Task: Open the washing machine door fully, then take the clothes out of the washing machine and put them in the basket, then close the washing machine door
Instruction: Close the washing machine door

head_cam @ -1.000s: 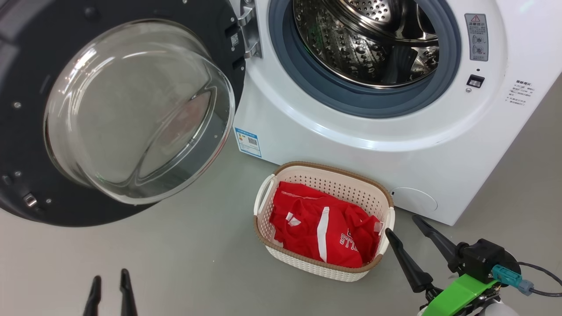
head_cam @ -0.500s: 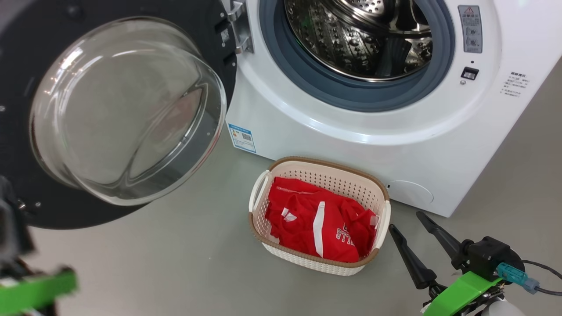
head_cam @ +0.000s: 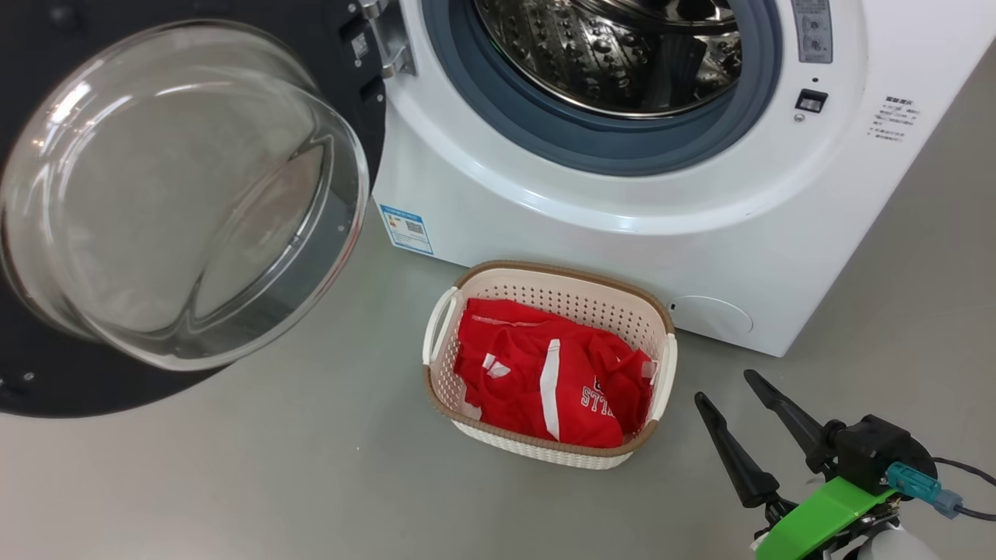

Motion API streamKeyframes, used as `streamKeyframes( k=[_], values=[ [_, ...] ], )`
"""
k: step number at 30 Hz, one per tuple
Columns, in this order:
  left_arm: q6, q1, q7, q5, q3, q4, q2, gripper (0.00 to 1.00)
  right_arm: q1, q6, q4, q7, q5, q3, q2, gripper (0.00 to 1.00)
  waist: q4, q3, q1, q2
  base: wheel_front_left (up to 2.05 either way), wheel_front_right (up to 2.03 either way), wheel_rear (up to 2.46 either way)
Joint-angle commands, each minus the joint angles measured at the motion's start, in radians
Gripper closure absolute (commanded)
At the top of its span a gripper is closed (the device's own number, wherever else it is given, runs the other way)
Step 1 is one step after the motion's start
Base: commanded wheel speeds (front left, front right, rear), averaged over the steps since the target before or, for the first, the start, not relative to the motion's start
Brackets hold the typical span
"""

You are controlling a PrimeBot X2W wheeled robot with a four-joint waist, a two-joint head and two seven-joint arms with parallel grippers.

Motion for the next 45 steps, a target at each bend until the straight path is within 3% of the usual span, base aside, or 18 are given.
streamKeyframes(
  k=[1, 11, 18, 24, 34, 45],
  values=[
    [-0.009, -0.037, 0.017, -0.012, 0.023, 0.007, 0.074, 1.0, -0.029, 0.002, -0.026, -0.012, -0.006, 0.013, -0.014, 0.0, -0.006, 0.007, 0.0, 0.0, 0.0, 0.0, 0.0],
    [-0.002, -0.277, 0.377, -0.248, 0.033, 0.452, 0.197, 1.0, -0.039, 0.002, -0.028, -0.012, -0.008, 0.019, -0.023, 0.0, -0.015, 0.036, 0.0, 0.0, 0.0, 0.0, 0.0],
    [0.022, -0.346, 0.696, -0.353, 0.03, 0.606, 0.233, 1.0, -0.04, 0.002, -0.028, -0.012, -0.009, 0.023, -0.031, 0.0, -0.01, 0.051, 0.0, 0.0, 0.0, 0.0, 0.0],
    [0.043, -0.346, 0.83, -0.391, 0.027, 0.617, 0.233, 1.0, -0.044, 0.002, -0.03, -0.012, -0.009, 0.027, -0.036, 0.0, -0.008, 0.063, 0.0, 0.0, 0.0, 0.0, 0.0],
    [0.068, -0.277, 0.959, -0.427, 0.02, 0.528, 0.2, 1.0, -0.051, 0.002, -0.03, -0.012, -0.006, 0.029, -0.042, 0.0, -0.008, 0.067, 0.0, 0.0, 0.0, 0.0, 0.0],
    [0.052, -0.177, 1.109, -0.47, -0.003, 0.376, 0.175, 1.0, -0.051, 0.002, -0.03, -0.012, -0.007, 0.022, -0.043, 0.0, 0.0, 0.065, 0.0, 0.0, 0.0, 0.0, 0.0]
  ],
)
